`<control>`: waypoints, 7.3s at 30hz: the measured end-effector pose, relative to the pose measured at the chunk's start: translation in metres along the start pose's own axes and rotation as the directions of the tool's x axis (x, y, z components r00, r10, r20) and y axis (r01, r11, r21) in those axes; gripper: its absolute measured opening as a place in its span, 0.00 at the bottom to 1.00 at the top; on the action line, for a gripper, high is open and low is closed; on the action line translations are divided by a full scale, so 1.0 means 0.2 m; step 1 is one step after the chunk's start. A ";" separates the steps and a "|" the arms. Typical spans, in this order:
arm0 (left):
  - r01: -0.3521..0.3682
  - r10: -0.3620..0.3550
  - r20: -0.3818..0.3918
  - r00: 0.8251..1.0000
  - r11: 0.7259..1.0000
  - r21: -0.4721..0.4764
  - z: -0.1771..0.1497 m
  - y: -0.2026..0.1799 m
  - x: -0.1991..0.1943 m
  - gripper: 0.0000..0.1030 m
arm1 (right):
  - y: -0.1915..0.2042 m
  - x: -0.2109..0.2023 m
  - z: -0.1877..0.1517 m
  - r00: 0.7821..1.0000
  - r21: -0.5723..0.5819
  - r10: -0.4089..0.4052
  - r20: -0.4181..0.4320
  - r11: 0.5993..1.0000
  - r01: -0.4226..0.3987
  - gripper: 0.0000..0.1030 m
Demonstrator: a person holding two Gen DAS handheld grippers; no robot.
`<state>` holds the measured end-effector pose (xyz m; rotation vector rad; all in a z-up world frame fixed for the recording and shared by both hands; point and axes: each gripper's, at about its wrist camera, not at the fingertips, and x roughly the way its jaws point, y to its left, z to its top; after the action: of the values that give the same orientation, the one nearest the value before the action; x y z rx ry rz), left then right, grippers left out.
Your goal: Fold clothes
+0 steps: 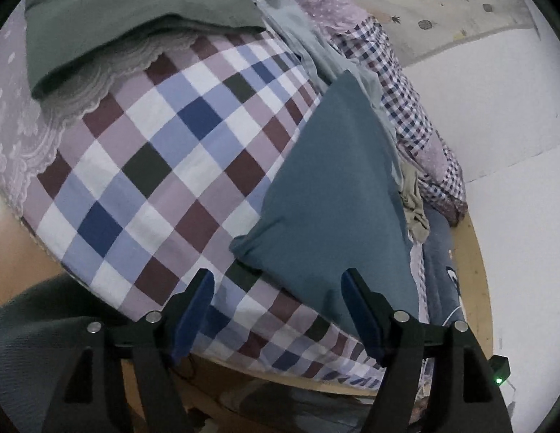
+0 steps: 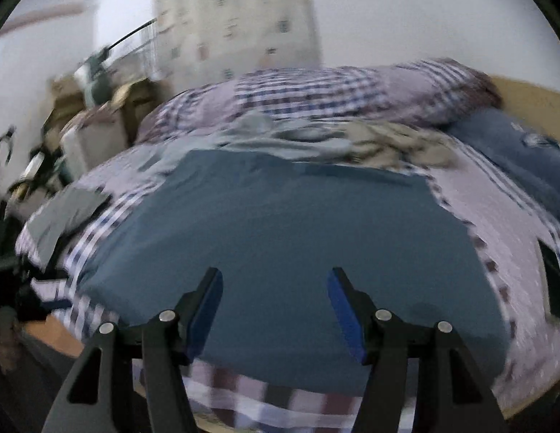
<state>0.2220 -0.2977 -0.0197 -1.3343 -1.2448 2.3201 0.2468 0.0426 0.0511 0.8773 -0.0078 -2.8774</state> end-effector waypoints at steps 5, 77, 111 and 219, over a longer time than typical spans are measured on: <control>0.039 -0.039 -0.022 0.999 0.999 -0.018 0.01 -0.04 0.08 0.75 | 0.25 0.02 -0.06 0.999 -0.199 0.023 0.043 0.980 -0.014 0.64; 0.331 -0.329 0.040 0.944 0.939 -0.093 0.14 -0.27 0.30 0.56 | 1.05 0.42 -0.08 0.972 -0.753 0.218 0.088 0.653 -0.078 0.07; 0.213 -0.213 0.009 0.977 0.972 -0.095 0.13 -0.25 0.30 0.05 | 0.86 0.30 -0.32 0.985 -0.782 0.152 0.077 0.622 -0.035 0.59; 0.318 -0.344 0.133 0.930 0.930 0.184 0.46 -0.86 -0.28 0.03 | -0.36 -0.44 0.61 0.915 -0.575 -0.364 0.173 0.717 0.394 0.08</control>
<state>0.1436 -0.2716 0.1656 -0.8217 -1.1919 2.2612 0.2422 0.1213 0.1975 0.7304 1.1514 -2.9226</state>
